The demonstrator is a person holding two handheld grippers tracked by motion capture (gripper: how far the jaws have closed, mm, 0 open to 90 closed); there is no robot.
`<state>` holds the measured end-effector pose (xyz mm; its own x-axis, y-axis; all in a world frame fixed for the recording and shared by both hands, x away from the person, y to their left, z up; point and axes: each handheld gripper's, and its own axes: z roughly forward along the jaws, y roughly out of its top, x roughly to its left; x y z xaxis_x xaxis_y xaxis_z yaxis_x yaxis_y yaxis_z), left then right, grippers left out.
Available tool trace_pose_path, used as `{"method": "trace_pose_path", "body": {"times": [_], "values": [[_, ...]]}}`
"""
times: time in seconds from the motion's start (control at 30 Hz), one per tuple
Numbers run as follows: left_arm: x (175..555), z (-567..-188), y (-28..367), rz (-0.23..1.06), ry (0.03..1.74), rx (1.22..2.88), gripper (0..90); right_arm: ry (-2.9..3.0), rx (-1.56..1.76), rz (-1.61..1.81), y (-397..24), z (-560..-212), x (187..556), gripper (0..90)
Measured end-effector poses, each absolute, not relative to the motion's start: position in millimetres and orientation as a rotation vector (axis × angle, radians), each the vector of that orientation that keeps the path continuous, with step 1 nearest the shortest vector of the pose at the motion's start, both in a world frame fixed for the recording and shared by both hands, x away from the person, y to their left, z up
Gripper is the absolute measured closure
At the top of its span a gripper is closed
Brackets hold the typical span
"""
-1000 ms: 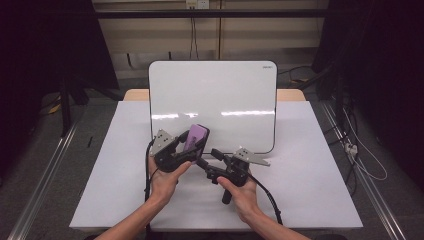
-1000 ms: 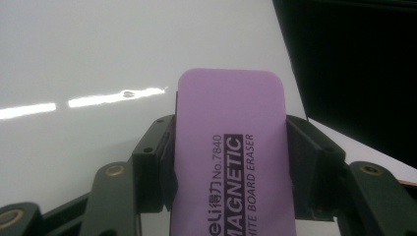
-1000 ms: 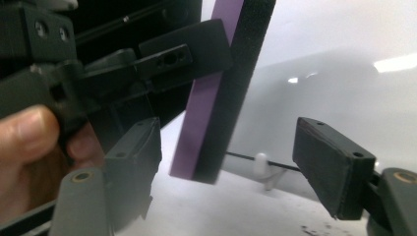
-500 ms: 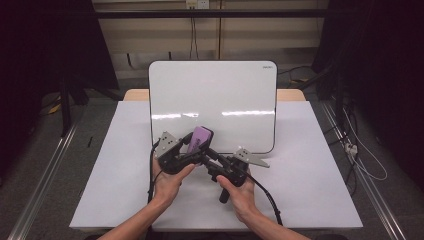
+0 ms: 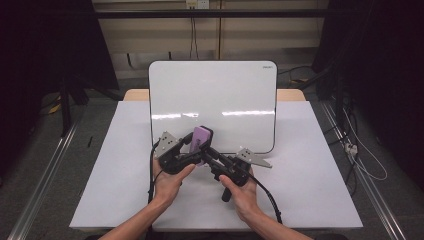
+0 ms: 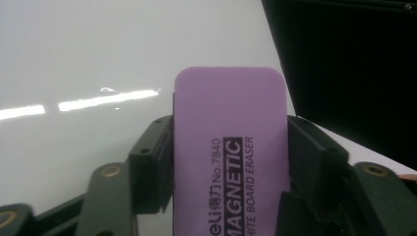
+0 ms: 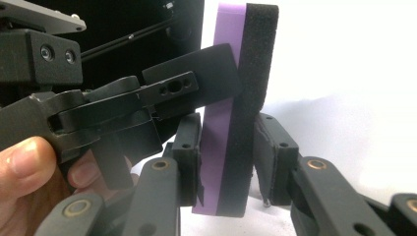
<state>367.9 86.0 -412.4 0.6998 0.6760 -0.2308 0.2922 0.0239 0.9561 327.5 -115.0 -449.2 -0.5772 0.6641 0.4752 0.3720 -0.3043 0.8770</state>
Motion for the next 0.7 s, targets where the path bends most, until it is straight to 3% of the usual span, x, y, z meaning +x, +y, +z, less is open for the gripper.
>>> {"method": "trace_pose_path", "body": {"times": [0.3,0.7], "values": [[370,-410,89,0.356,0.845,1.603,12.1,1.749,1.287,1.904,-120,-451,330,66.9],[376,-401,93,0.346,0.826,1.683,7.9,1.756,1.275,1.801,-145,-450,332,67.3]]}}
